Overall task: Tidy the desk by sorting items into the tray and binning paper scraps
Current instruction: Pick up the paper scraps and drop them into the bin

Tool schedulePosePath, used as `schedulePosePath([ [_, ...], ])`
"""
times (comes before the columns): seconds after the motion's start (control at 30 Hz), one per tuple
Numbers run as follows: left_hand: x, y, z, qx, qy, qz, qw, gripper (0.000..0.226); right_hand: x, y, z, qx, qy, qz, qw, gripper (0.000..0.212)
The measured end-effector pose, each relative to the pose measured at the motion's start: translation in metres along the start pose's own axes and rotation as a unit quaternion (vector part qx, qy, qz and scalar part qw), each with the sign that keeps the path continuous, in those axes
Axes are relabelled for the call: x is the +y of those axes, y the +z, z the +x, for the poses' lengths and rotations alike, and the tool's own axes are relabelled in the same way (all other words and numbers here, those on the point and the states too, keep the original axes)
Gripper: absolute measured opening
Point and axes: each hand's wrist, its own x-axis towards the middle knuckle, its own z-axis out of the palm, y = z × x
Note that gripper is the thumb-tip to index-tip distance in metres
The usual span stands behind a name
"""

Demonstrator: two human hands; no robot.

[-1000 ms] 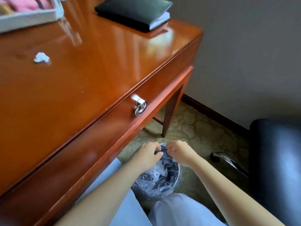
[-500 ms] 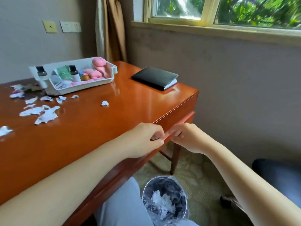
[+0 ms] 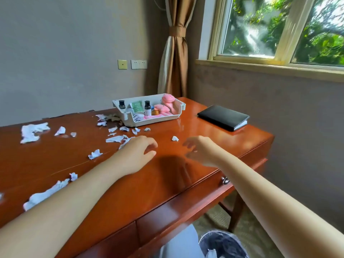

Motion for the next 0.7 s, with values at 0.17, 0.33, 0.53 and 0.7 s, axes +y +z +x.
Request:
schedulePosePath([
  [0.17, -0.051, 0.002, -0.003, 0.042, -0.098, -0.004, 0.994, 0.032, -0.017, 0.033, 0.037, -0.016, 0.012, -0.023, 1.000, 0.052],
  [0.33, -0.082, 0.012, 0.000, 0.100, -0.202, 0.045, 0.973, 0.054, -0.027, 0.056, 0.062, 0.031, 0.065, -0.008, 0.997, 0.048],
  [0.53, -0.101, 0.026, 0.010, 0.116, -0.220, 0.116, 0.962, 0.077, -0.038, 0.078, 0.089, 0.067, 0.054, -0.022, 0.996, 0.047],
  [0.7, -0.113, 0.025, 0.027, 0.080, -0.253, 0.083, 0.961, 0.087, -0.057, 0.090, 0.112, 0.082, -0.013, 0.041, 0.996, 0.048],
])
